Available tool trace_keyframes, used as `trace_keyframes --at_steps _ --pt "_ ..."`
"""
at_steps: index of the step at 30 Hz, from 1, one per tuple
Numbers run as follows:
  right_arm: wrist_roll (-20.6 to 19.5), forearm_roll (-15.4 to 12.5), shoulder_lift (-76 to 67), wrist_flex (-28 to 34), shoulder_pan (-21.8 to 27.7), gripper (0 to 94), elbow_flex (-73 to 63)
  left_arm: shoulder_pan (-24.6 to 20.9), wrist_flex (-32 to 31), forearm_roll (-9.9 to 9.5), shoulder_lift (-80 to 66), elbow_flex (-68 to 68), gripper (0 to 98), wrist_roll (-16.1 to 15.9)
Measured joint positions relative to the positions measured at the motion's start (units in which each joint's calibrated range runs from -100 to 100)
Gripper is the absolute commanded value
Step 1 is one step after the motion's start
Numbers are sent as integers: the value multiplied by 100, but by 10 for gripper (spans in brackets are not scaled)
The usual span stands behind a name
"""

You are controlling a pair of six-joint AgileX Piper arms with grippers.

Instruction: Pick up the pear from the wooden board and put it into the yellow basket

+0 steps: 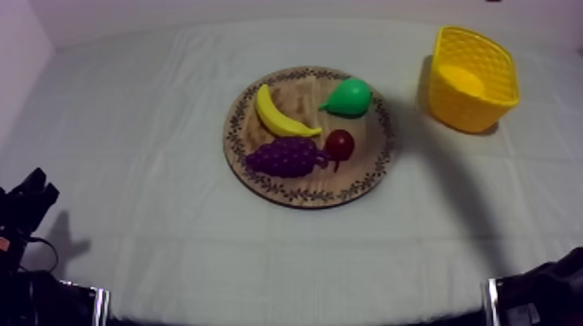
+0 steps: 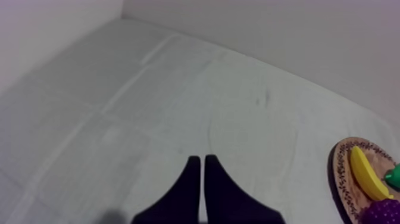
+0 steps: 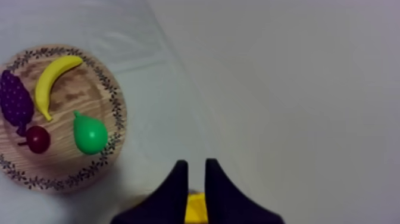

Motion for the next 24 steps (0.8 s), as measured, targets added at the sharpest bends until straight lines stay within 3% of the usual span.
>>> trace_keyframes --at_steps 11,24 --pt "-121 280 1961 -86 -479 128 -471 0 0 0 0 0 1 0" --pt "-218 551 2864 -450 -681 124 23 0 0 0 0 0 1 0"
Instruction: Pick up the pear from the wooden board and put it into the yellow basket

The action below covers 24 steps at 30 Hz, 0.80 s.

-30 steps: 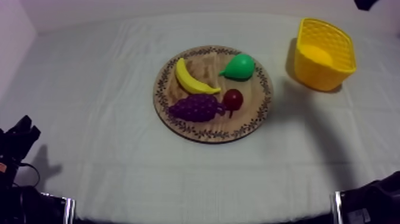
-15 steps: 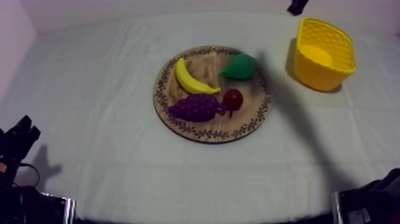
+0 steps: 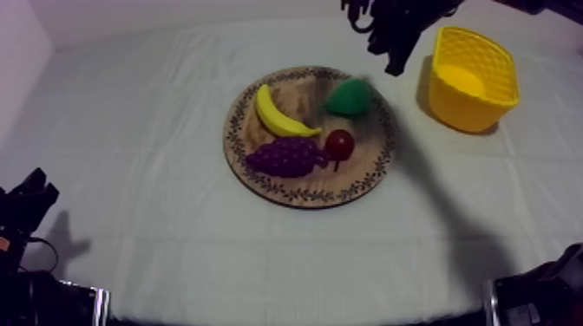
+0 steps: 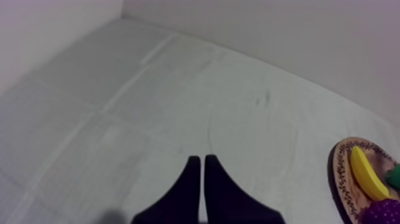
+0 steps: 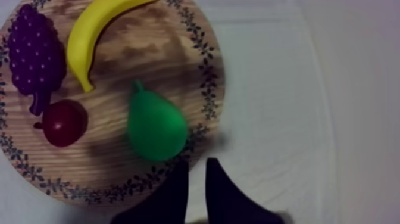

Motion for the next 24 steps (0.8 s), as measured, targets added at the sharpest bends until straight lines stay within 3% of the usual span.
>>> trace_keyframes --at_steps 5,11,12,15,17,20,24 --pt "191 -13 33 257 -31 128 98 0 0 0 0 0 1 0" --pt "225 102 35 122 -125 156 292 0 0 0 0 0 1 0" --pt "215 128 35 101 -134 203 307 0 0 0 0 0 1 0" --pt "175 160 35 -18 -150 502 366 0 0 0 0 0 1 0" --pt "184 160 21 -87 -150 616 403 0 0 0 0 0 1 0" --pt "321 62 -34 -136 -107 698 432 0 0 0 0 0 1 0" --pt "562 -37 -79 -98 -30 740 437 0 0 0 0 0 1 0"
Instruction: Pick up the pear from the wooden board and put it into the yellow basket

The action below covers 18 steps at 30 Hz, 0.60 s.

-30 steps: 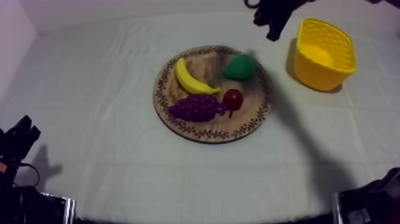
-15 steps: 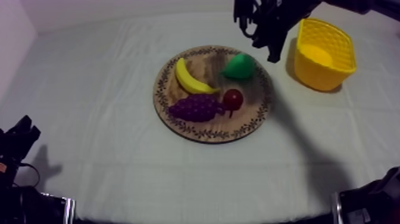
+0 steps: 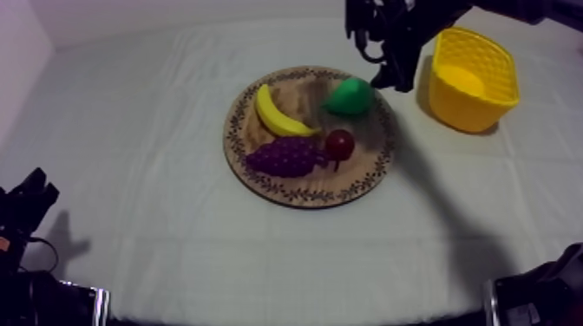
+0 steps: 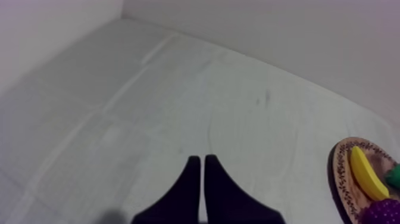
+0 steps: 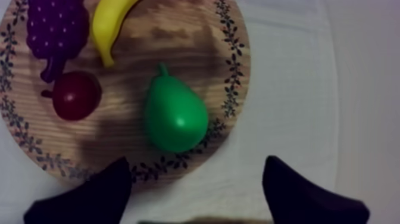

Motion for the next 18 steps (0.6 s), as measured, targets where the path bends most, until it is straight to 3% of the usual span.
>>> trace_keyframes --at_steps 8,18 --pt "154 -88 92 59 27 733 -68 0 0 0 0 0 1 0" --pt "-195 215 859 -383 -174 704 -271 0 0 0 0 0 1 0"
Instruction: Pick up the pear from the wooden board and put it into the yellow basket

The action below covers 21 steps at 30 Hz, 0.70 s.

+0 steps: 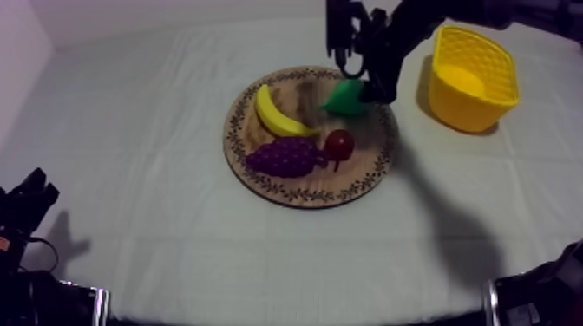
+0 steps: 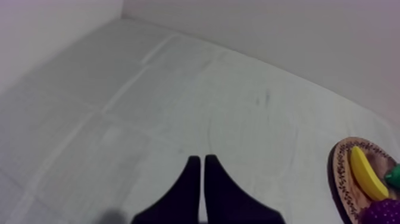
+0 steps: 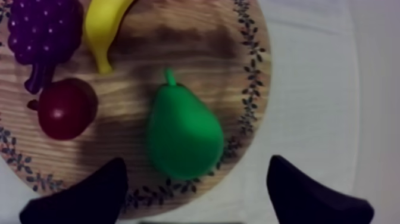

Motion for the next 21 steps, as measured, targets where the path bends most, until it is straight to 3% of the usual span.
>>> trace_keyframes --at_steps 13,21 --pt "-391 210 1152 -190 -141 561 -681 0 0 0 0 0 1 0" --pt "-523 296 1514 -440 -219 332 -802 0 0 0 0 0 1 0"
